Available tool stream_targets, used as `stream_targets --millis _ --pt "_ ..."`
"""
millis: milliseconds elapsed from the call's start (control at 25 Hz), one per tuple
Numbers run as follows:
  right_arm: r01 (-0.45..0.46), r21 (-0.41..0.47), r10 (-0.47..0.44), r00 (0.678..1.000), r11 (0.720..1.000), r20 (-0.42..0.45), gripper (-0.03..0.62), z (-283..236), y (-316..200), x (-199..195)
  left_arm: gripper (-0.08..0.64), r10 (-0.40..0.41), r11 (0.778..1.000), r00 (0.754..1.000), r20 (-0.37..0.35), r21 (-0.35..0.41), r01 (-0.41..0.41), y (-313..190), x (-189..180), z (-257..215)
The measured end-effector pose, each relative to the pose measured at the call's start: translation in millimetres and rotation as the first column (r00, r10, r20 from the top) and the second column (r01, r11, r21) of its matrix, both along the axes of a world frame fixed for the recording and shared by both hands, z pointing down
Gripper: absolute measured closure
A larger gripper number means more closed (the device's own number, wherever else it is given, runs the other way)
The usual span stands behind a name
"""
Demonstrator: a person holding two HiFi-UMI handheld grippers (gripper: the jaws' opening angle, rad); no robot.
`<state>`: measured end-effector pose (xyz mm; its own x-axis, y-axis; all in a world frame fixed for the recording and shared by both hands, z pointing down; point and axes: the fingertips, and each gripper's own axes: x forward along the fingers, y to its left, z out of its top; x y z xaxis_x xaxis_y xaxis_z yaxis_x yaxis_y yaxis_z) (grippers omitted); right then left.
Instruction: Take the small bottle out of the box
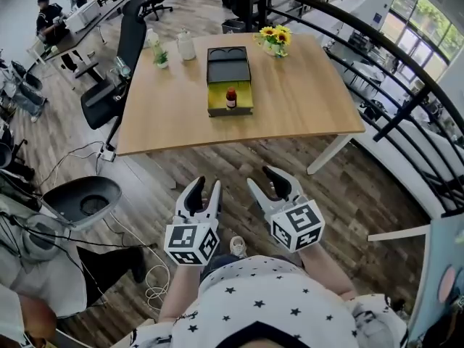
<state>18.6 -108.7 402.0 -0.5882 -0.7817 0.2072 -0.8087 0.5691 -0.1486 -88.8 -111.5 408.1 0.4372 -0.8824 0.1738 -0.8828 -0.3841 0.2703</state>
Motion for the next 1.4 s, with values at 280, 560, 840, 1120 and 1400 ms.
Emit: stream_targets --millis 280,560,840,1120,1400 --pt "-0.010 0.003 0.010 1.000 1.000 -0.009 0.434 3 -47 -20 0.414 0.010 1.000 1.000 0.007 -0.002 -0.010 -46 -19 4" --pt "-0.017 0.009 0.017 1.000 1.000 -0.024 0.434 7 -85 -34 0.414 0.016 1.000 1.000 0.008 -0.013 -0.016 -78 -32 11" --pt "-0.033 0.014 0.034 0.998 0.999 -0.062 0.433 14 -107 -39 0.414 0.016 0.999 1.000 0.006 -0.033 -0.015 -95 -40 21" --pt "-0.047 0.004 0.047 0.995 0.999 -0.088 0.434 26 -141 -33 0.414 -0.012 0.998 1.000 -0.009 -0.059 0.011 -113 -45 35" --pt "-0.033 0.000 0.033 0.994 0.999 -0.100 0.433 39 -193 -31 0.414 -0.048 0.996 0.999 -0.014 -0.080 0.047 -152 -49 47"
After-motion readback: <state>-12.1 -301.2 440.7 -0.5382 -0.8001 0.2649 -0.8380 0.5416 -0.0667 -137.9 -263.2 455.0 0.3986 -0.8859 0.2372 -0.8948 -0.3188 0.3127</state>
